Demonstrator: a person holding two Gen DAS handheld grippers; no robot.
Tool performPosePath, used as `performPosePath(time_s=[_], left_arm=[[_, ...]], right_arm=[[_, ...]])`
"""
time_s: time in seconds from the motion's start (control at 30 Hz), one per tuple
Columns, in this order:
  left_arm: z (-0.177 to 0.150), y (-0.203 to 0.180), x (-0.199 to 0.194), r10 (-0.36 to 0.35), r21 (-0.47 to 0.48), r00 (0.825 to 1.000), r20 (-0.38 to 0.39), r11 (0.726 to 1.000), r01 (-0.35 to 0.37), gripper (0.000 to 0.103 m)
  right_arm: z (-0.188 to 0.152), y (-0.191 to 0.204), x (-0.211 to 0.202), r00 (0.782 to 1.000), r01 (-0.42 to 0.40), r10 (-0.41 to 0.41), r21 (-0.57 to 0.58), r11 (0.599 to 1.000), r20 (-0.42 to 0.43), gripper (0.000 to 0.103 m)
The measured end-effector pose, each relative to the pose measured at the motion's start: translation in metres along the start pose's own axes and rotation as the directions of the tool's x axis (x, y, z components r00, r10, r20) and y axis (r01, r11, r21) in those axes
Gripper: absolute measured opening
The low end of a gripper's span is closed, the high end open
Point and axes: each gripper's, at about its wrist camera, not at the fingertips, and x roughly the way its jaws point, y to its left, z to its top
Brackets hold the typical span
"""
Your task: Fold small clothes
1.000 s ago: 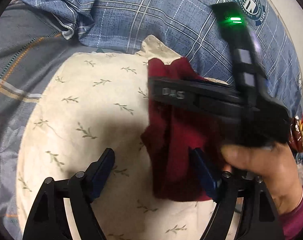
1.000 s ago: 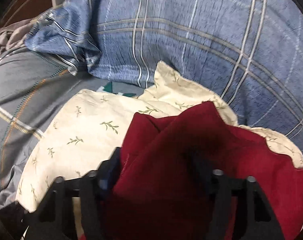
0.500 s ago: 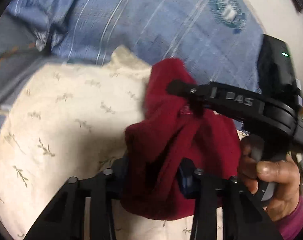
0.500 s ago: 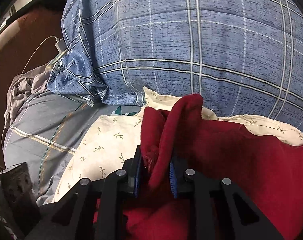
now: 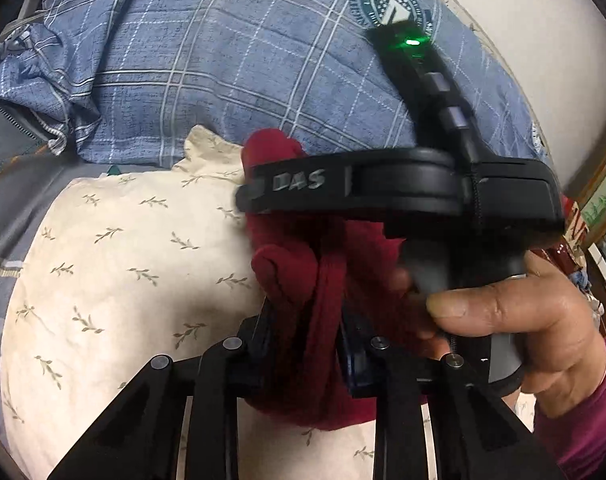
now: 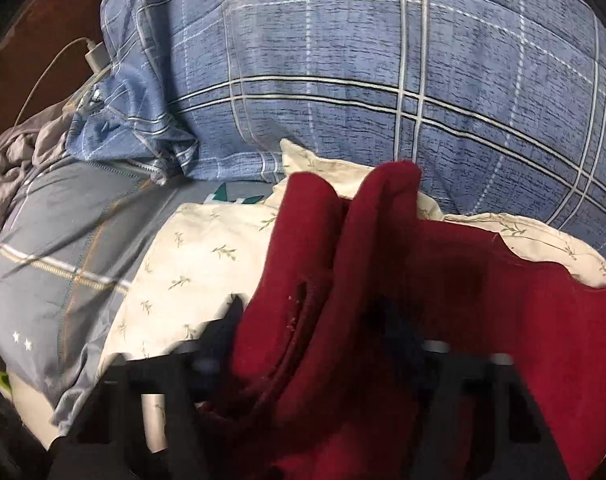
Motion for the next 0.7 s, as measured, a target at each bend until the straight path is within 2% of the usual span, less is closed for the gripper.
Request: performPosePath(time_s=[0.07,0.1,0.13,0.3,0.37,0.4,0.47,0.5,0.57,0.6,0.7], left_arm=[[-0.001,0.002,-0.002,0.022,-0.011,1.0,-0.006,1.0,-0.022,0.04],[-0.001,0.001,-0.005,0.035,-0.012,0.999,-0.008,0.999,-0.035,0.059],[-0.002,0.001,-0.008,0.053,-0.013,0.999,-0.001,0.999,-0.053,0.069],[-0.005,-0.011,-0.015,0.095,0.031,0.994,0.047,0.995,-0.096,0.076],[-0.008,-0.02,-0.01,0.095,0.06,0.994,0.059,0.993,-0.099,0.076],[-0.01,-0.022,-0.007,0.09,0.072,0.994,0.055,0.993,-0.093,0.073],[-0.014,-0.031,-0.001,0.065,0.089,0.997,0.034,0.994,-0.067,0.044],[-0.015,-0.038,0.001,0.03,0.087,0.999,0.018,0.996,-0.032,0.026],[-0.016,-0.051,-0.004,0.013,0.09,1.0,0.026,0.996,-0.015,0.024],[-0.016,-0.062,-0.006,0.011,0.108,0.999,0.031,0.994,-0.014,0.021],[-0.015,-0.103,-0.013,-0.019,0.197,0.999,0.046,0.98,0.01,0.02]], right_arm=[[-0.002,-0.007,-0.009,0.999,-0.02,0.019,0.026,0.999,0.036,0.028],[-0.004,-0.012,-0.015,0.998,-0.034,0.033,0.031,0.999,0.056,0.026],[-0.004,-0.015,-0.019,0.997,-0.039,0.037,0.032,0.999,0.065,0.025],[-0.011,-0.031,-0.042,0.991,-0.076,0.072,0.034,0.997,0.11,0.023],[-0.015,-0.033,-0.048,0.989,-0.091,0.087,0.03,0.995,0.12,0.022],[-0.017,-0.036,-0.052,0.988,-0.096,0.091,0.032,0.995,0.128,0.021],[-0.022,-0.043,-0.061,0.985,-0.107,0.101,0.035,0.994,0.141,0.021],[-0.024,-0.048,-0.066,0.983,-0.112,0.106,0.039,0.993,0.148,0.02],[-0.031,-0.06,-0.081,0.981,-0.111,0.103,0.04,0.993,0.162,0.02],[-0.035,-0.068,-0.091,0.98,-0.104,0.096,0.039,0.994,0.174,0.02],[-0.043,-0.096,-0.118,0.976,-0.084,0.071,0.056,0.995,0.204,0.019]])
